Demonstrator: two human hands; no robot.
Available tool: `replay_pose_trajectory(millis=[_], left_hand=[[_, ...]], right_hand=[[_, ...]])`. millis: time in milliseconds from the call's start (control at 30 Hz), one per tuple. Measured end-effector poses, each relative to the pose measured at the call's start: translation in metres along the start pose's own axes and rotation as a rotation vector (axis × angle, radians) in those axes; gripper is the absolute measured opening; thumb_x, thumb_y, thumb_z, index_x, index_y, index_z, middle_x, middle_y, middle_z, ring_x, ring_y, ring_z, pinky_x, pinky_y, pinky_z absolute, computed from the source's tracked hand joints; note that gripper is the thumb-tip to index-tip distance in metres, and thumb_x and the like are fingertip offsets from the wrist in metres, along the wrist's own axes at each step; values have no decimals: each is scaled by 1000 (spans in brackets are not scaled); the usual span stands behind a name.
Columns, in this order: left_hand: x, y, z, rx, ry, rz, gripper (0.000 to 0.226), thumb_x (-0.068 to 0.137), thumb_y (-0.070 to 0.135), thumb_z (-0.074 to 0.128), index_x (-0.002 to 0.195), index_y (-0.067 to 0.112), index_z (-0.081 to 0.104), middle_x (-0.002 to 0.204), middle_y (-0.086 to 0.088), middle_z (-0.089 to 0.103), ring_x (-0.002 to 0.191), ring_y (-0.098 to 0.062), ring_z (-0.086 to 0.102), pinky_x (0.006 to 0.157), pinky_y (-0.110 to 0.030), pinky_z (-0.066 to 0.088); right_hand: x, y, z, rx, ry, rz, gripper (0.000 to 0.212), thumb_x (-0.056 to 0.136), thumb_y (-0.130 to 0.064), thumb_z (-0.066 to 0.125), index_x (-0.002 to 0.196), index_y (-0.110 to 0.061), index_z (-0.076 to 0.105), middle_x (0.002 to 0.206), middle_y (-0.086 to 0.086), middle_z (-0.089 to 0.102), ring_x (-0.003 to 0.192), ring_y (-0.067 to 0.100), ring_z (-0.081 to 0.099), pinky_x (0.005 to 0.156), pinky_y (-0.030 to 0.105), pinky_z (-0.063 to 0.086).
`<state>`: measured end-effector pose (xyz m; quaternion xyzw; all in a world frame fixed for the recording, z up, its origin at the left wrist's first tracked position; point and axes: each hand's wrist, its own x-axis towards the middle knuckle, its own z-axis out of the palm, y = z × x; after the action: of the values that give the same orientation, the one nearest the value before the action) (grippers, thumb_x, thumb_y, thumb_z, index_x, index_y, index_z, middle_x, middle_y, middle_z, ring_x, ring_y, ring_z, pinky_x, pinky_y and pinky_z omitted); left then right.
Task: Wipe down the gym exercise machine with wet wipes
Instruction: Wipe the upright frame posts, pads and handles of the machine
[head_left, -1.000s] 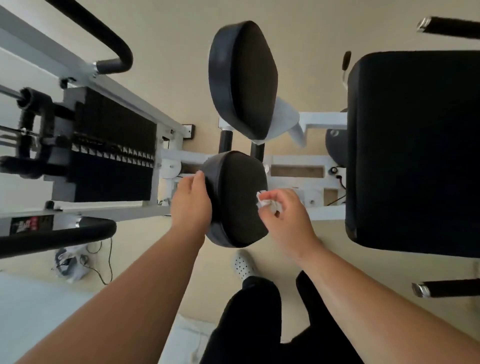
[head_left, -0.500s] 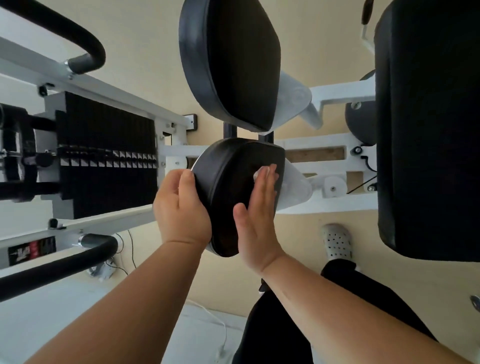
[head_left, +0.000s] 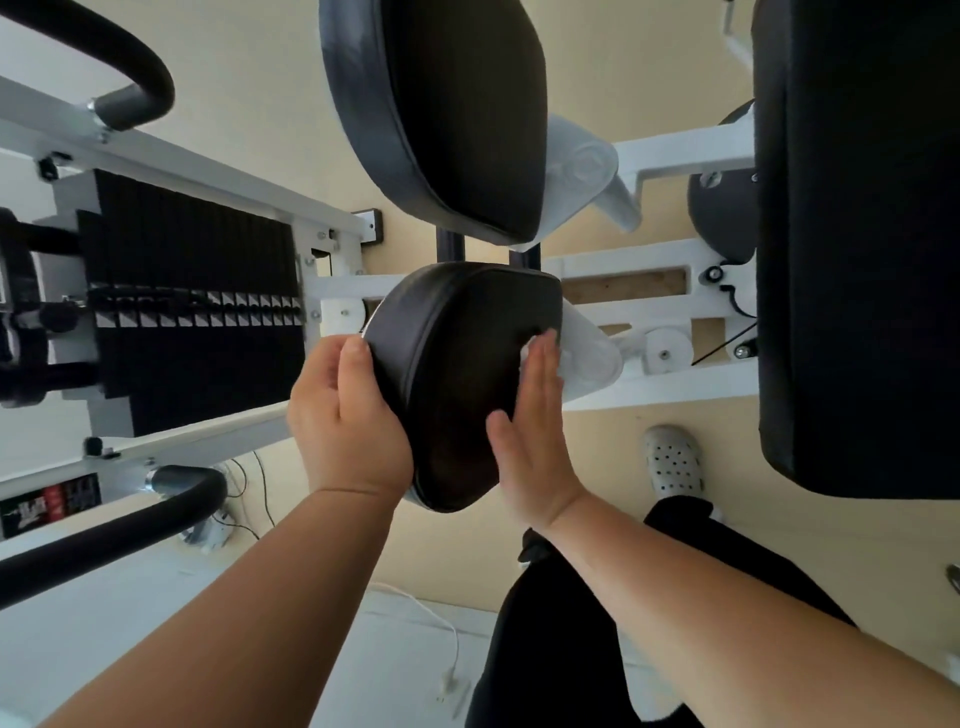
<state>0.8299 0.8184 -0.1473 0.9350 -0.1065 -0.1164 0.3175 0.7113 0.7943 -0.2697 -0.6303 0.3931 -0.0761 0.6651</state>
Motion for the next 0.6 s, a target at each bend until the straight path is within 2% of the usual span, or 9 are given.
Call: replay_pose_trajectory(millis=[67, 167, 267, 333, 400, 433, 500, 600], left_hand=[[-1, 1, 0, 4, 11, -15, 34, 97, 28, 39, 65, 19, 45, 61, 6, 38, 60, -6, 36, 54, -21, 28], [-1, 1, 0, 4, 24, -41, 32, 95, 30, 39, 65, 19, 44, 63, 5, 39, 63, -11, 37, 59, -29, 30], [-1, 4, -1, 4, 29, -40, 32, 94, 31, 39, 65, 20, 44, 63, 4, 40, 63, -12, 37, 58, -30, 30], [0, 5, -1, 9, 25, -27, 33, 95, 30, 39, 64, 20, 42, 62, 5, 38, 61, -12, 36, 56, -27, 29], [0, 5, 0, 16, 20, -23, 34, 95, 28, 39, 62, 22, 40, 61, 5, 36, 60, -10, 34, 54, -23, 27], [0, 4, 0, 17, 21, -24, 34, 95, 28, 39, 62, 22, 38, 61, 5, 35, 60, -10, 33, 54, -23, 27], [-1, 3, 0, 4, 22, -30, 35, 97, 26, 39, 62, 22, 36, 62, 5, 33, 61, -11, 32, 55, -25, 27], [-2, 2, 0, -4, 36, -27, 37, 98, 23, 40, 61, 22, 34, 62, 7, 31, 60, -9, 30, 53, -22, 25]], right_hand=[[38, -25, -5, 69, 74, 41, 95, 93, -80, 11, 160, -17, -12, 171, 2, -20, 157, 14, -19, 128, 51, -2], [52, -57, -10, 119, 109, -35, 115, 83, -93, 6, 162, -11, -6, 172, 4, -14, 158, 14, -13, 129, 49, 0], [3, -69, -6, 66, 15, -216, 113, 87, -88, 9, 162, -5, -3, 172, 9, -12, 159, 22, -10, 128, 56, 3], [-37, -61, 0, -4, -107, -304, 116, 86, -88, 6, 162, -1, -2, 172, 10, -15, 159, 28, -11, 128, 55, -1], [-59, -37, 5, -82, -140, -327, 114, 88, -86, 6, 162, 1, 0, 172, 11, -14, 159, 32, -9, 128, 54, -1], [-57, -23, 6, -111, -121, -290, 110, 91, -84, 8, 162, 1, 1, 172, 11, -13, 159, 31, -9, 128, 55, 0], [-31, -3, 5, -101, -44, -103, 99, 96, -75, 17, 163, -5, 0, 172, 7, -14, 158, 21, -15, 127, 57, 2], [33, -13, -3, 99, 60, 184, 97, 87, -68, 19, 163, -15, -9, 172, -1, -15, 151, 2, -18, 128, 49, -1]])
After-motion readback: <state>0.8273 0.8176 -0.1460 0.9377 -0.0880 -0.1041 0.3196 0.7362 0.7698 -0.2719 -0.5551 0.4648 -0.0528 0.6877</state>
